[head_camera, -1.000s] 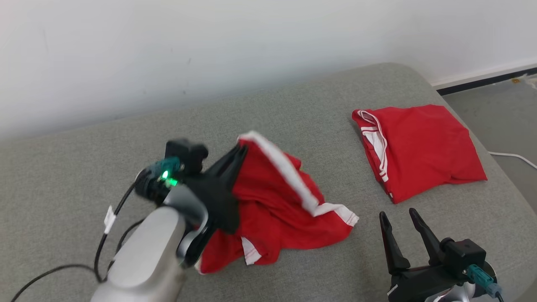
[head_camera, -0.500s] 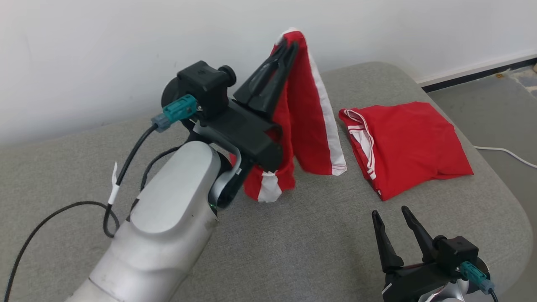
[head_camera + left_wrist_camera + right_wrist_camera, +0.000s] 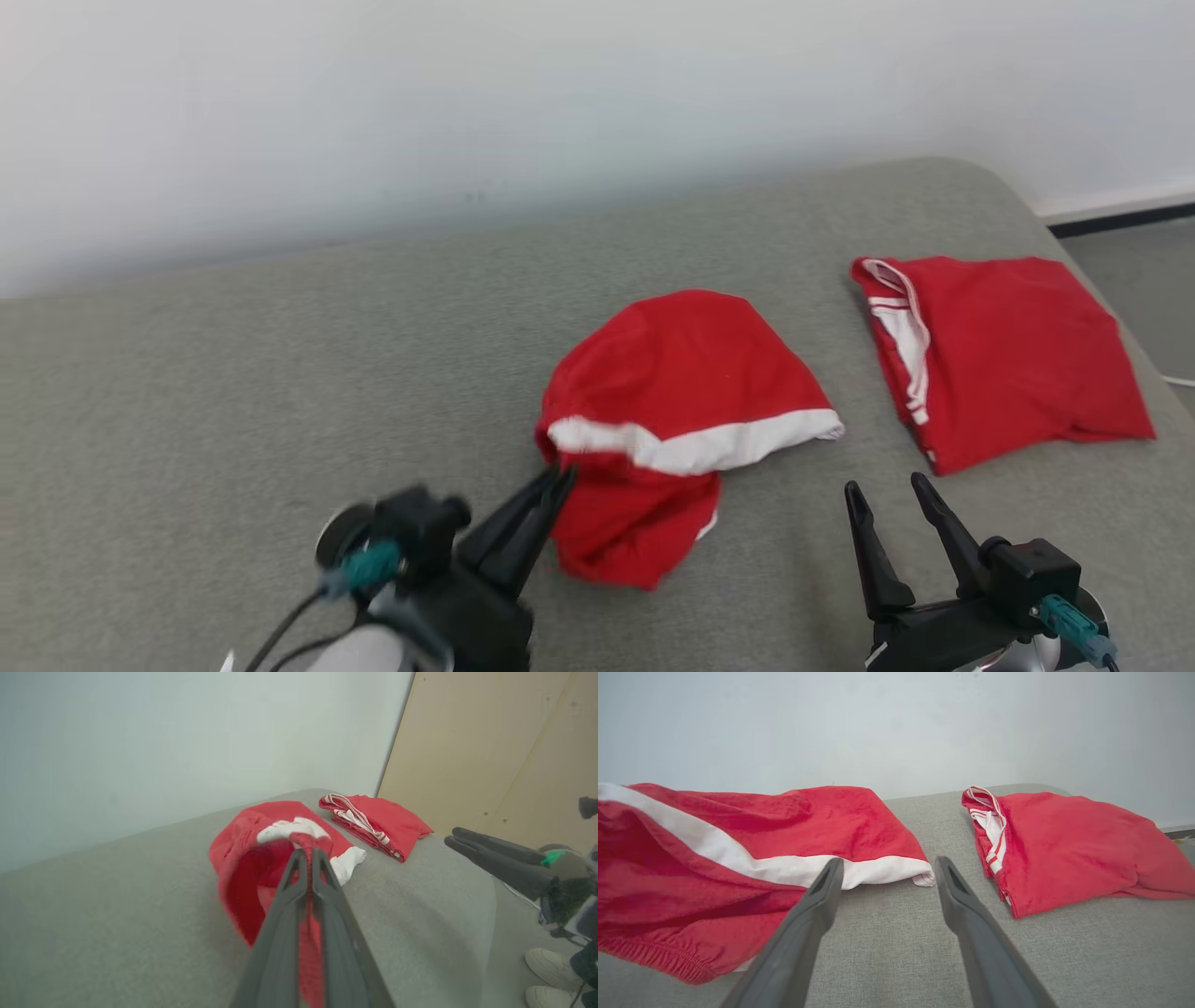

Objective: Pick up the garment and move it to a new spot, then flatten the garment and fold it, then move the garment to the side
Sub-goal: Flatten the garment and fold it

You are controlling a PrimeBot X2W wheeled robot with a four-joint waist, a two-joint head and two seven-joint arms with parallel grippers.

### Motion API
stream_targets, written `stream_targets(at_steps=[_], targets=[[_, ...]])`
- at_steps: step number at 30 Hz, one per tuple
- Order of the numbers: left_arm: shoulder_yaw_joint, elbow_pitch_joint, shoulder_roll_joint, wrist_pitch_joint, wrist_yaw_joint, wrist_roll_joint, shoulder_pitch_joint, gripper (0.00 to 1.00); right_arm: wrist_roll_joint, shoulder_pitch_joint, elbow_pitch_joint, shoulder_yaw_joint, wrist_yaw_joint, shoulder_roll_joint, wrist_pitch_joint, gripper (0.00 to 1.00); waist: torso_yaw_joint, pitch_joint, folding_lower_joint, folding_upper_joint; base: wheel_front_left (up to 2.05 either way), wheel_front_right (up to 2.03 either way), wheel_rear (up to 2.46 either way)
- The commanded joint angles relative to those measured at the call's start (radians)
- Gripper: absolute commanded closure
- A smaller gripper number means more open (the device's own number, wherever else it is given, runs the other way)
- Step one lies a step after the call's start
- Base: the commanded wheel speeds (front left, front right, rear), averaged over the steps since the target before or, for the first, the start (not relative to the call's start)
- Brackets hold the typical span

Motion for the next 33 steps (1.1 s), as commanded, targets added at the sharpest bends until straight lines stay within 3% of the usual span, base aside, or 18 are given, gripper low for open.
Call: stream_targets(at_steps=[1, 7, 10, 20, 21, 22, 23, 33], targets=[[-0.009, -0.021, 0.029, -0.002, 0.002, 0.018, 0.040, 1.00, -0.005, 0.012, -0.007, 0.002, -0.003, -0.004, 0.003, 0.00, 0.055, -0.010, 0.0000, -0.0001, 0.00, 0.00, 0.00], [-0.015, -0.016, 0.122, -0.002, 0.013, 0.046, 0.127, 1.00, -0.002, 0.011, -0.014, 0.013, -0.003, 0.002, 0.016, 0.00, 0.095, -0.022, 0.0000, -0.0001, 0.00, 0.00, 0.00], [0.005, 0.019, 0.139, -0.002, 0.032, 0.052, 0.140, 1.00, -0.003, 0.007, -0.016, 0.018, -0.003, 0.007, 0.017, 0.00, 0.098, -0.020, 0.0000, -0.0001, 0.00, 0.00, 0.00], [0.134, 0.111, 0.122, -0.002, 0.077, 0.027, 0.178, 1.00, 0.001, 0.001, -0.015, 0.012, -0.003, 0.004, 0.012, 0.00, 0.067, -0.007, 0.0000, -0.0001, 0.00, 0.00, 0.00], [0.150, 0.115, 0.116, -0.002, 0.079, 0.026, 0.186, 0.69, 0.001, 0.001, -0.015, 0.009, -0.003, 0.002, 0.012, 0.00, 0.065, -0.007, 0.0000, -0.0001, 0.00, 0.00, 0.00], [0.164, 0.117, 0.113, -0.002, 0.082, 0.028, 0.195, 0.05, 0.002, 0.002, -0.014, 0.006, -0.003, 0.001, 0.012, 0.00, 0.063, -0.007, 0.0000, -0.0001, 0.00, 0.00, 0.00], [0.185, 0.113, 0.109, -0.002, 0.085, 0.032, 0.202, 0.00, 0.001, 0.003, -0.014, 0.004, -0.003, 0.000, 0.011, 0.00, 0.062, -0.008, 0.0000, -0.0001, 0.00, 0.00, 0.00], [0.493, -0.048, 0.001, -0.002, 0.138, 0.095, 0.353, 0.00, -0.014, 0.012, -0.025, -0.039, -0.003, -0.014, 0.021, 0.00, 0.087, -0.039, 0.0000, -0.0001, 0.00, 0.00, 0.00]])
